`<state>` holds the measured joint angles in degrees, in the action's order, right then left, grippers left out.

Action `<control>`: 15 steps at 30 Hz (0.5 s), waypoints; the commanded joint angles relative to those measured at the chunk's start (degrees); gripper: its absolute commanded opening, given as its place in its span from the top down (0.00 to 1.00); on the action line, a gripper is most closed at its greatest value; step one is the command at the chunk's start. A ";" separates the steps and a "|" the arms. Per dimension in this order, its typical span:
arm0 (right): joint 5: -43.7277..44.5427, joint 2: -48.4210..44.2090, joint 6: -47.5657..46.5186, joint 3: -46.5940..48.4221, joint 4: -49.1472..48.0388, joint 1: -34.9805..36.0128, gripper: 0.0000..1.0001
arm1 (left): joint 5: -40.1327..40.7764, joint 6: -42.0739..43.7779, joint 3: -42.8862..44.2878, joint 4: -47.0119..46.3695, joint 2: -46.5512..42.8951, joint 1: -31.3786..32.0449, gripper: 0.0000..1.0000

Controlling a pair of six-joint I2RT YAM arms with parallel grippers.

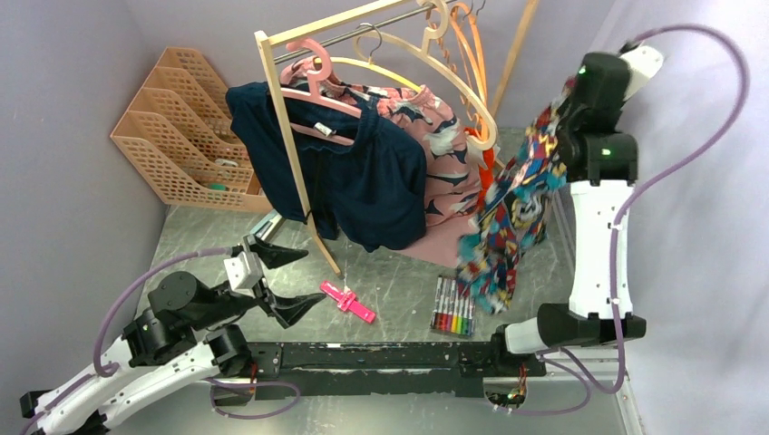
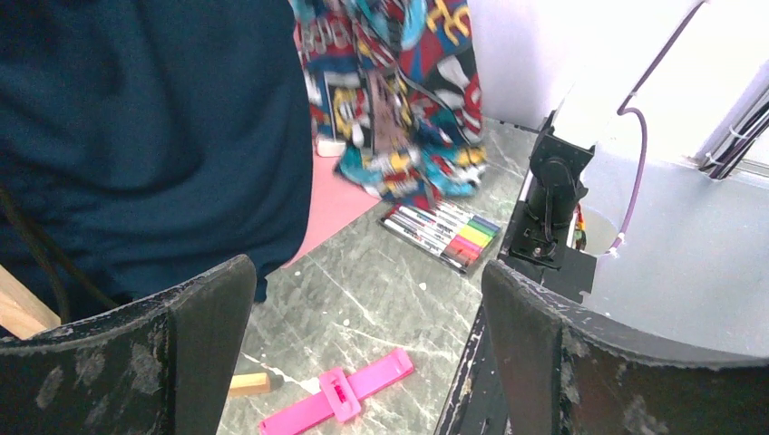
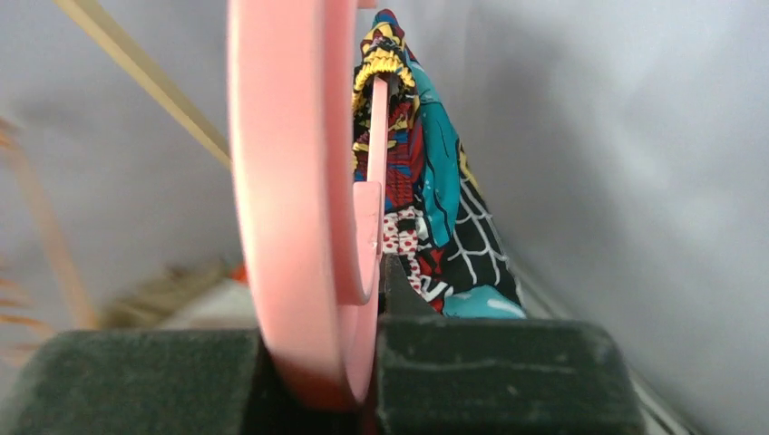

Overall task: Place the shorts on the hanger
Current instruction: Place the hanger at the clothesline.

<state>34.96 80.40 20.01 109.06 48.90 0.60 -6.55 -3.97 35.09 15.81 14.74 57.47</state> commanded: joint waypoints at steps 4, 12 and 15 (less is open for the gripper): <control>-1.94 -3.61 -6.29 10.29 -9.34 1.80 1.00 | 2.38 -0.23 -1.09 -2.24 -2.11 -0.23 0.02; -2.51 -7.26 -4.01 -8.44 -7.95 0.30 1.00 | 1.87 -0.68 -2.55 -2.05 -0.80 -0.26 0.03; -8.05 -6.79 -5.18 1.02 -9.96 0.40 1.00 | 2.42 -1.26 -2.95 -0.54 -1.54 -0.26 0.03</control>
<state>32.32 73.32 15.51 102.08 42.26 1.23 -5.45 -4.23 32.71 15.18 13.72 57.47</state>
